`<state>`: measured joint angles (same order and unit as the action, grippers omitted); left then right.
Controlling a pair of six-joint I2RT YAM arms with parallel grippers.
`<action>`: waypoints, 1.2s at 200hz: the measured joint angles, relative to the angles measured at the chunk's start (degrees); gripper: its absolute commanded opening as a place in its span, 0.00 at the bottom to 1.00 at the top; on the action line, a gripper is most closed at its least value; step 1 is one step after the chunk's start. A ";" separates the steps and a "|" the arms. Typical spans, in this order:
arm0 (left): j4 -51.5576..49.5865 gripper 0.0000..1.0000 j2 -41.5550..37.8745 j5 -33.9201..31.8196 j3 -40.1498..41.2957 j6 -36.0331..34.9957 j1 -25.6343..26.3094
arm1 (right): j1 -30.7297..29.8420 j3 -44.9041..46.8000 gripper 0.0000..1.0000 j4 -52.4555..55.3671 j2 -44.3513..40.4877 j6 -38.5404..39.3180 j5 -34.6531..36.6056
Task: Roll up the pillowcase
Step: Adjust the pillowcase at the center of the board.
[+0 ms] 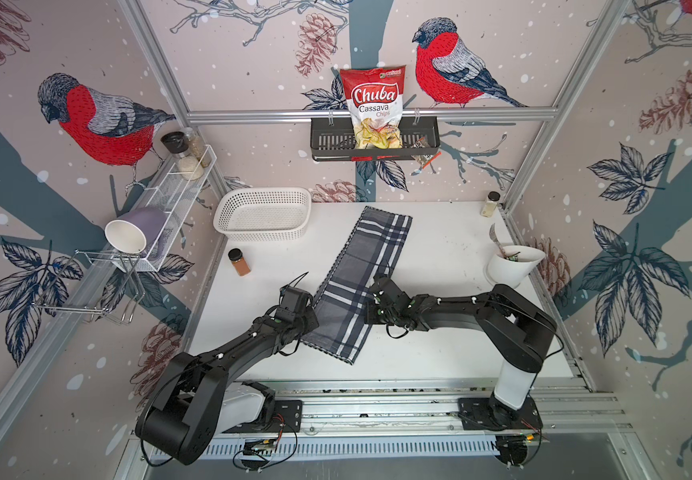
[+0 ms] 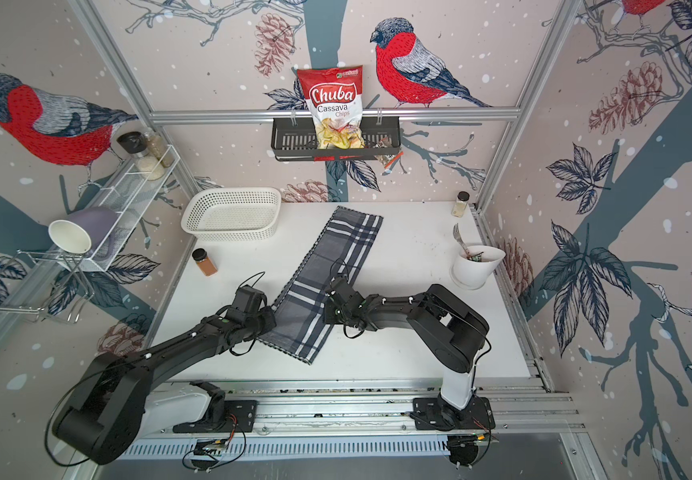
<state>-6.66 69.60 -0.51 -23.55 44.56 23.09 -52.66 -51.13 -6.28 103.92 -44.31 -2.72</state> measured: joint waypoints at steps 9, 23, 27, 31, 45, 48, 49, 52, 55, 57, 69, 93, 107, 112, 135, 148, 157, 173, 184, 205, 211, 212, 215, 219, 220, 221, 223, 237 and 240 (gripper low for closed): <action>0.90 0.00 -0.63 0.28 0.83 0.09 1.40 | 0.72 0.50 0.00 -0.63 -0.11 -0.37 -0.13; 2.36 0.00 -1.81 0.83 2.38 1.05 4.59 | 2.27 1.90 0.00 -2.12 -0.76 0.50 -1.22; 3.21 0.00 -2.01 1.07 2.89 1.64 5.42 | 3.02 2.60 0.00 -2.67 -1.18 1.01 -2.05; 4.24 0.00 -2.16 1.44 3.48 2.29 6.29 | 3.67 3.28 0.00 -3.13 -1.57 1.25 -2.51; 9.31 0.00 -2.27 2.25 5.77 5.73 9.22 | 6.40 5.84 0.00 -4.52 -3.26 4.04 -5.31; 10.29 0.00 -2.21 2.45 6.21 6.51 9.92 | 7.04 6.12 0.00 -4.59 -3.52 4.81 -6.14; 10.56 0.00 -2.16 2.45 6.32 6.71 10.10 | 7.19 6.14 0.00 -4.57 -3.54 5.09 -6.34; 11.50 0.00 -2.08 2.43 6.67 7.41 10.78 | 7.56 6.19 0.00 -4.55 -3.67 5.79 -6.84; 12.55 0.00 -1.92 2.43 6.95 8.26 11.56 | 8.00 6.10 0.00 -4.55 -3.69 6.80 -7.41; 12.92 0.00 -1.84 2.36 7.08 8.66 11.93 | 8.15 5.99 0.00 -4.52 -3.69 7.37 -7.78; 15.28 0.00 -1.01 1.99 7.34 11.43 14.53 | 8.57 4.44 0.00 -3.85 -3.32 11.19 -9.92; 15.43 0.00 -0.24 1.66 6.58 15.19 17.94 | 8.87 1.70 0.00 -2.86 -1.62 17.46 -11.52; 15.47 0.00 0.13 1.20 6.14 16.76 18.95 | 9.27 1.97 0.00 -2.23 -1.14 19.17 -11.65; 15.61 0.00 0.42 0.68 5.97 17.14 19.30 | 9.42 1.97 0.00 -2.19 -0.96 19.58 -11.67; 15.87 0.00 2.14 0.15 4.42 18.56 20.39 | 9.73 1.18 0.03 -2.01 -0.26 20.63 -11.78; 15.82 0.00 2.75 -0.61 3.32 18.64 20.57 | 9.62 1.07 0.08 -2.03 -0.87 21.24 -11.76; 15.32 0.00 2.67 -1.14 2.49 18.62 20.59 | 9.29 1.07 0.16 -1.55 -2.19 21.75 -10.99; 13.35 0.00 0.33 -1.53 0.68 18.45 20.63 | 7.61 1.31 0.39 -0.28 -6.49 23.56 -8.85; 11.58 0.00 -3.19 -2.60 -0.33 18.34 20.63 | 4.48 2.14 0.61 0.42 -11.41 25.79 -5.38; 7.69 0.21 -12.07 -4.02 -0.76 17.29 18.69 | -5.07 5.66 0.93 0.72 -20.39 31.54 4.61; 6.47 0.23 -14.34 -4.13 -0.66 16.63 17.20 | -8.33 6.95 0.99 0.96 -22.34 33.16 7.98; 6.21 0.24 -14.93 -4.13 -0.59 16.68 16.74 | -8.76 7.13 0.99 1.01 -22.58 33.42 8.46; 5.70 0.26 -16.17 -4.15 -0.42 16.65 15.56 | -10.12 7.65 1.00 1.42 -23.30 34.18 9.73; 5.11 0.31 -17.35 -3.82 -0.17 16.57 14.25 | -12.41 8.48 1.00 2.08 -24.35 35.32 12.24; 4.76 0.32 -17.92 -3.78 -0.04 16.44 13.60 | -12.79 8.63 1.00 2.25 -24.52 35.56 12.70; 4.57 0.33 -18.23 -3.80 0.02 16.37 13.25 | -13.25 8.79 1.00 2.40 -24.70 35.74 13.09; 4.07 0.37 -18.97 -3.78 0.20 16.13 12.28 | -14.16 9.07 1.00 2.69 -25.00 36.20 13.90; 1.25 0.53 -22.86 -2.80 2.03 14.29 6.58 | -21.59 10.91 1.00 5.20 -26.29 38.75 21.24; 0.57 0.57 -23.76 -2.16 2.56 13.86 5.05 | -22.77 11.10 1.00 5.62 -26.32 39.15 22.43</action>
<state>-6.09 45.84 -2.68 -20.99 58.41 28.14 -75.44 -40.03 -0.67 77.60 -5.17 19.70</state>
